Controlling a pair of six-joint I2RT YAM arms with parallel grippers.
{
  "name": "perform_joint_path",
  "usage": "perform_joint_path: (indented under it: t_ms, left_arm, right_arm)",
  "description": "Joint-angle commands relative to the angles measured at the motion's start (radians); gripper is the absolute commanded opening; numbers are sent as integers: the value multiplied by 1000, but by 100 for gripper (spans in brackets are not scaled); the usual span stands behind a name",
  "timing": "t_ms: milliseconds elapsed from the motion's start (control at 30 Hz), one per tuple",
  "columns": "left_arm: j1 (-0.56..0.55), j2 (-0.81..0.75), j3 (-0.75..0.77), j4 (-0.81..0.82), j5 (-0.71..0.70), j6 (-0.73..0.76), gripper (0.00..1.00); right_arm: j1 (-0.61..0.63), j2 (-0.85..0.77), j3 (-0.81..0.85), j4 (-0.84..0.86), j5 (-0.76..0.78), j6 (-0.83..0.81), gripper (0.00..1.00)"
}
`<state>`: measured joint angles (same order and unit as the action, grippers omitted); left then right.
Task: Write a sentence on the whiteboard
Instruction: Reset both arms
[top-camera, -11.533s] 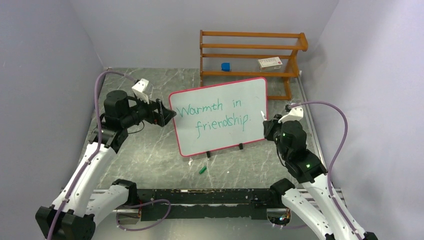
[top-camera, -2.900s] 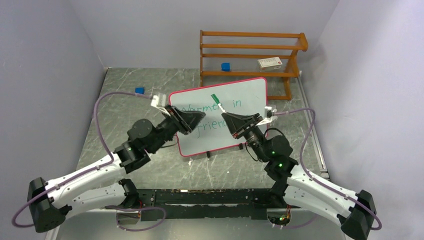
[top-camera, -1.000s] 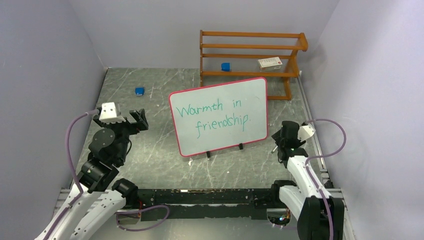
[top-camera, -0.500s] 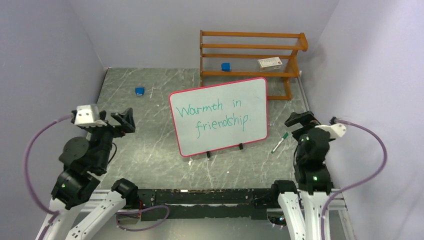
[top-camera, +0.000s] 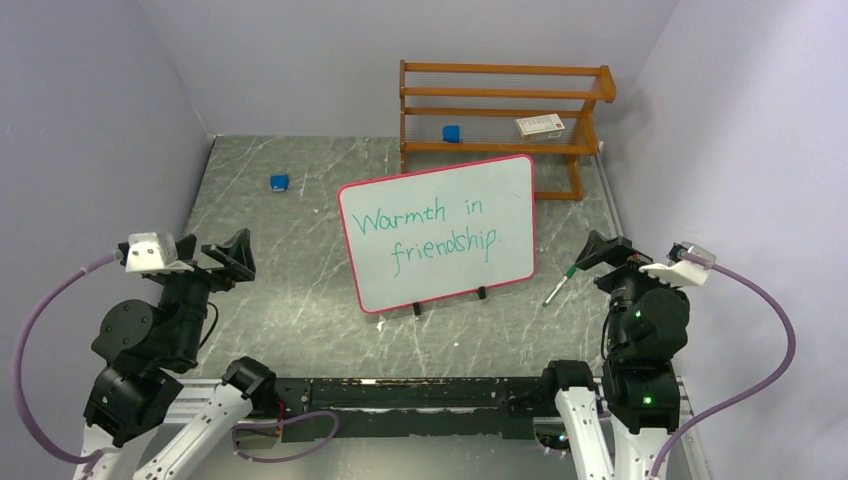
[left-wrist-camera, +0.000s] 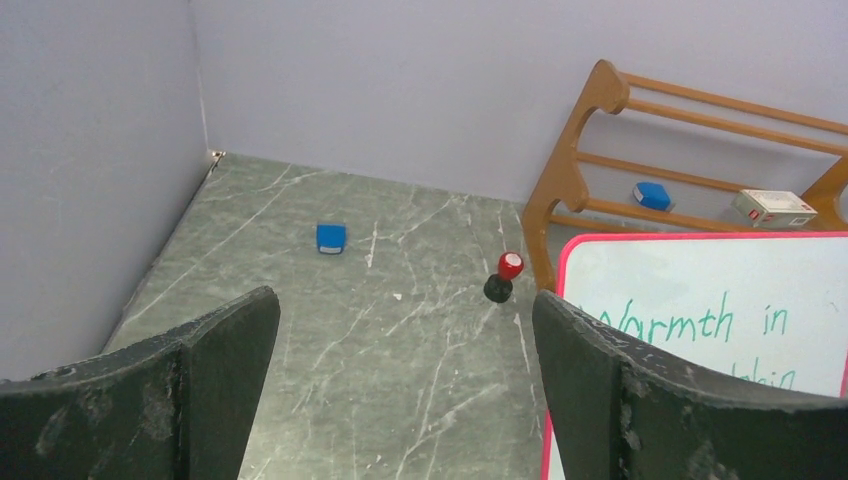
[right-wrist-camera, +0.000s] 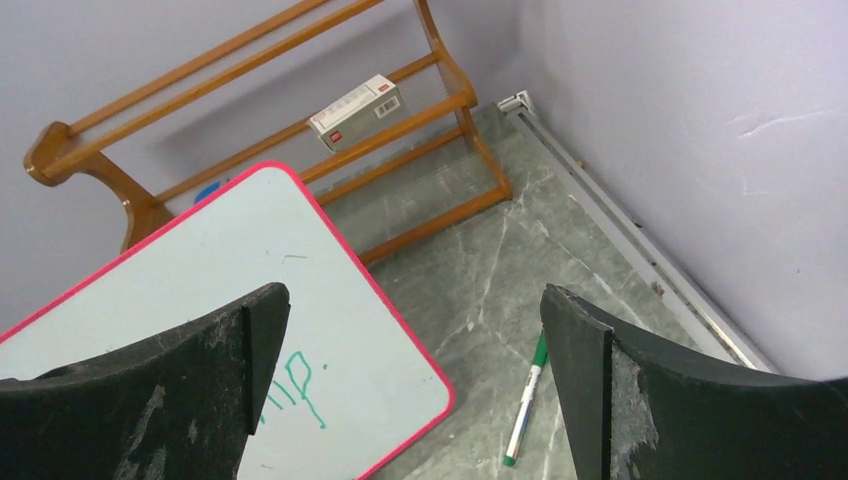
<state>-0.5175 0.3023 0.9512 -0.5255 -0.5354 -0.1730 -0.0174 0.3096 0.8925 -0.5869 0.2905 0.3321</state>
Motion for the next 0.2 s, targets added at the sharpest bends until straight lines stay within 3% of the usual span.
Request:
perform_joint_path:
  t_ms: [0, 167]
  left_arm:
    - [8, -15, -29, -9, -36, -5, 99]
    - [8, 6, -23, -13, -49, -1, 99]
  right_arm:
    - [11, -10, -10, 0, -21, -44, 100]
    - [11, -9, -13, 13, -20, -47, 100]
